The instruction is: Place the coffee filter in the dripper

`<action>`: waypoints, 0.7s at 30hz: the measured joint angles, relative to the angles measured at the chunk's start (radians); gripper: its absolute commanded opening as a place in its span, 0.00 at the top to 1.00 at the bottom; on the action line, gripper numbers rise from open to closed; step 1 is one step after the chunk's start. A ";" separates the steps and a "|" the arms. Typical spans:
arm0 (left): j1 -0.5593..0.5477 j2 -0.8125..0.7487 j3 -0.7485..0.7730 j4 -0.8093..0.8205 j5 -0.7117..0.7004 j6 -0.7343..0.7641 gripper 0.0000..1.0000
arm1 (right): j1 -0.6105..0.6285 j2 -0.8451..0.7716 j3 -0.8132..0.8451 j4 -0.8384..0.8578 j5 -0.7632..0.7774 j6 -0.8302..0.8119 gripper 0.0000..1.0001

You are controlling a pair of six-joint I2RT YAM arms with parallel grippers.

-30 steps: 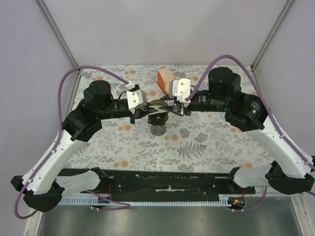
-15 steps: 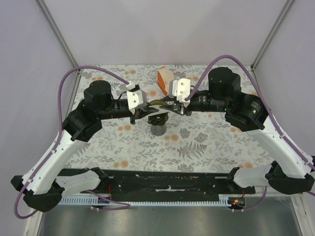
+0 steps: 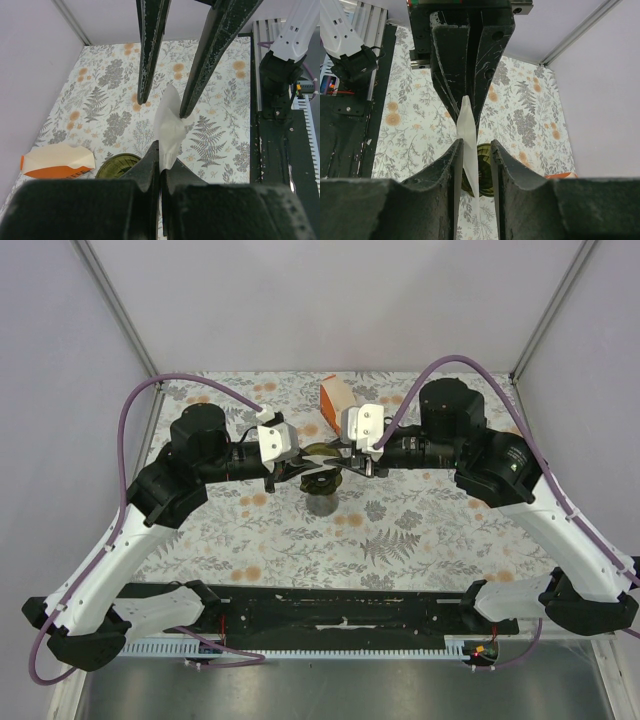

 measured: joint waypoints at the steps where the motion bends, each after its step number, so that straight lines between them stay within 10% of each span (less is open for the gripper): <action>1: 0.000 0.000 0.000 0.000 0.000 0.000 0.98 | 0.000 0.000 -0.003 -0.002 -0.001 -0.002 0.62; 21: -0.001 0.000 0.000 0.000 0.004 0.001 0.98 | 0.000 0.000 -0.019 -0.005 -0.015 -0.017 0.73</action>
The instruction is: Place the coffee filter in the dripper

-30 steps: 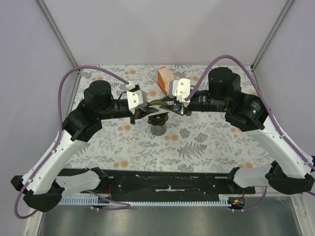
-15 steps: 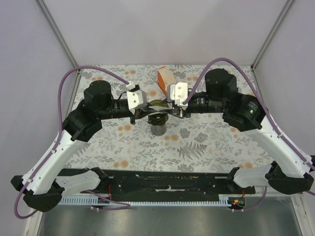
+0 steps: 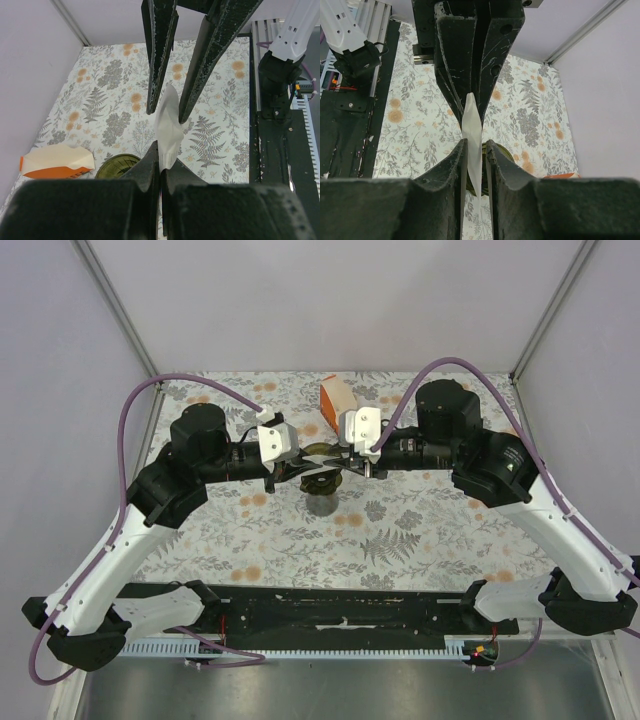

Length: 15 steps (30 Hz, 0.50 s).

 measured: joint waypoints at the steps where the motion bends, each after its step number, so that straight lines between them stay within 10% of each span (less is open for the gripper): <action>1: 0.000 0.000 0.000 0.000 0.000 0.000 0.98 | 0.000 0.000 0.000 0.000 0.002 0.002 0.74; 15: 0.000 0.000 0.000 -0.005 0.003 0.002 0.98 | -0.003 0.016 0.002 0.009 0.029 0.032 0.78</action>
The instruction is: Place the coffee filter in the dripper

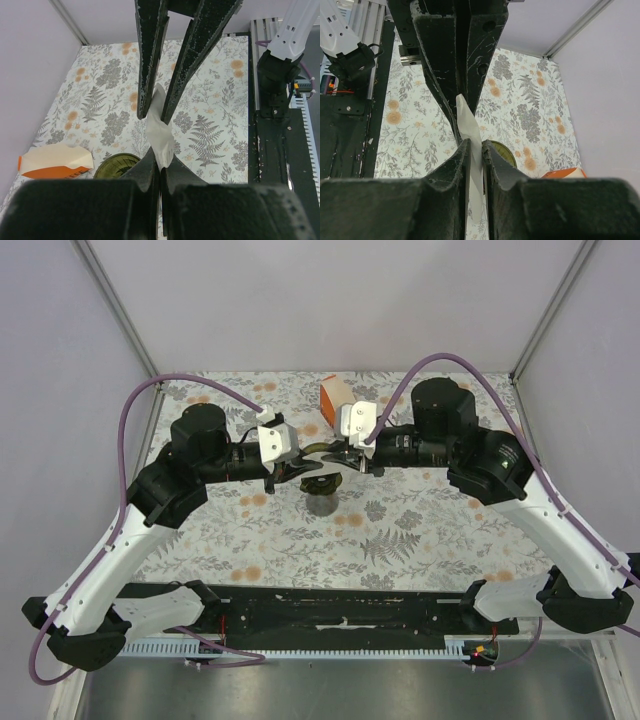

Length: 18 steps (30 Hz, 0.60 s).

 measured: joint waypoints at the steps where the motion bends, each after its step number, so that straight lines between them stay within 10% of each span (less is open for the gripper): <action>1: 0.000 0.000 0.000 -0.002 0.000 0.000 0.98 | -0.001 0.000 0.002 0.001 0.000 0.003 0.78; 18: 0.000 0.000 0.000 -0.018 0.015 0.001 0.98 | -0.020 0.000 0.006 0.025 -0.001 0.028 0.83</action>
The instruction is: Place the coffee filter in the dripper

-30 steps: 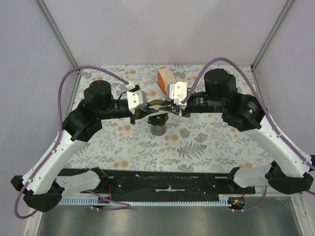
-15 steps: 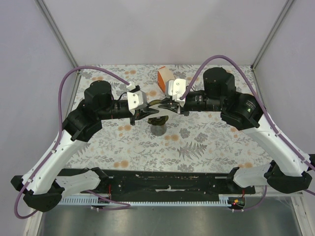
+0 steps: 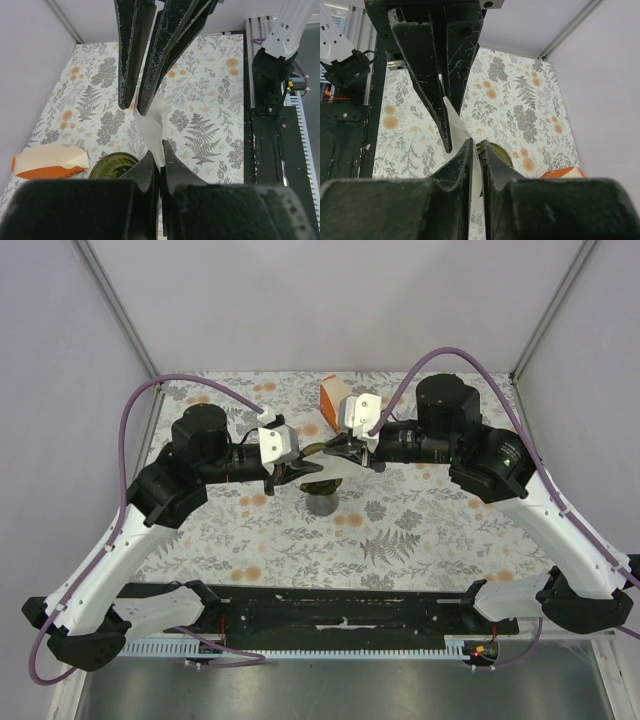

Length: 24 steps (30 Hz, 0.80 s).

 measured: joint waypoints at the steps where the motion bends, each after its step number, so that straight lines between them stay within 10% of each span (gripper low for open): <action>1: 0.000 0.000 0.000 0.000 0.000 0.000 0.98 | -0.001 0.000 0.000 0.000 -0.003 0.001 0.82; 24: -0.006 0.000 0.000 -0.023 0.002 0.045 0.98 | -0.006 0.051 0.040 -0.063 -0.072 -0.027 0.92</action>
